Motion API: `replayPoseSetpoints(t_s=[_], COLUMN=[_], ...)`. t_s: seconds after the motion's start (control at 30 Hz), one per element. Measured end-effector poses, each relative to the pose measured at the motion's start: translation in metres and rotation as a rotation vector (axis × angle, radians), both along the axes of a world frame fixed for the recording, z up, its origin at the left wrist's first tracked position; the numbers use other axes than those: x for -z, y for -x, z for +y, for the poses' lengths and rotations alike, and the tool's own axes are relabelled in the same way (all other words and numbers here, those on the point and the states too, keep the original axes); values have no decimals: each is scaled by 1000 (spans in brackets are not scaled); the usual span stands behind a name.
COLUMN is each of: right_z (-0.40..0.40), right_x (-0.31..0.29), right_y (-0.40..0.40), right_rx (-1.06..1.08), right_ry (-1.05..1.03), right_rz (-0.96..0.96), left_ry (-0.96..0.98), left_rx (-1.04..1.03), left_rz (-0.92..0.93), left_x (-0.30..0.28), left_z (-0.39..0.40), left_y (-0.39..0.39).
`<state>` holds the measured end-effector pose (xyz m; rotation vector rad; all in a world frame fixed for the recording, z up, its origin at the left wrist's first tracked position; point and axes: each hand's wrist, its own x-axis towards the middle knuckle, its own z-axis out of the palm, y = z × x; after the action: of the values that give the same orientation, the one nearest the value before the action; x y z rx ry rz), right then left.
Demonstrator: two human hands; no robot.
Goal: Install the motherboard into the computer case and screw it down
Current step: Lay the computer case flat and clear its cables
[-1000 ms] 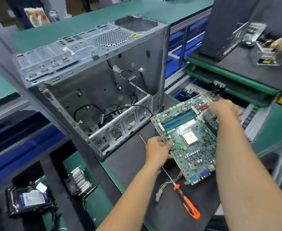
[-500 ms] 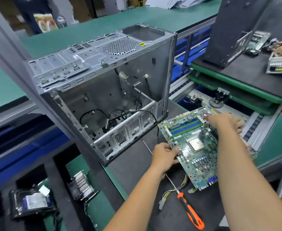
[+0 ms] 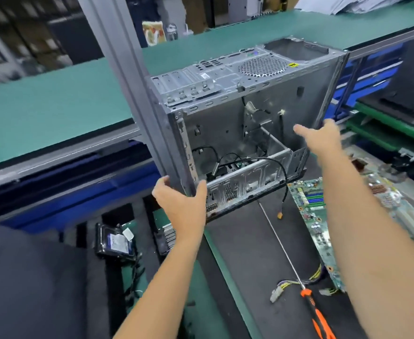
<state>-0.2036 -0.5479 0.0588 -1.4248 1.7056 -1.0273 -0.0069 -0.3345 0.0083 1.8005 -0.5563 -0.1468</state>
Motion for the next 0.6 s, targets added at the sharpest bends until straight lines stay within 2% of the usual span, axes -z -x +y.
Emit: replayPoseSetpoints(t_s=[0.1, 0.23, 0.33, 0.43, 0.53, 0.6], right_z=[-7, -12, -20, -24, -26, -27], right_x=[2, 7, 10, 16, 24, 28], right_y=[-1, 7, 8, 5, -6, -13], right_rx=[49, 13, -16, 18, 61, 104], right_ry=[23, 6, 22, 49, 39, 38], right_rz=[18, 110, 150, 48, -179, -258], left_ry=[-39, -97, -116, -104, -96, -78], left_rx=[176, 168, 178, 166, 103, 69], left_rz=[-65, -162, -148, -128, -151, -107], left_x=[-7, -9, -6, -8, -13, -15], left_z=[1, -5, -6, -10, -19, -25], left_y=[-2, 3, 5, 2, 0, 5])
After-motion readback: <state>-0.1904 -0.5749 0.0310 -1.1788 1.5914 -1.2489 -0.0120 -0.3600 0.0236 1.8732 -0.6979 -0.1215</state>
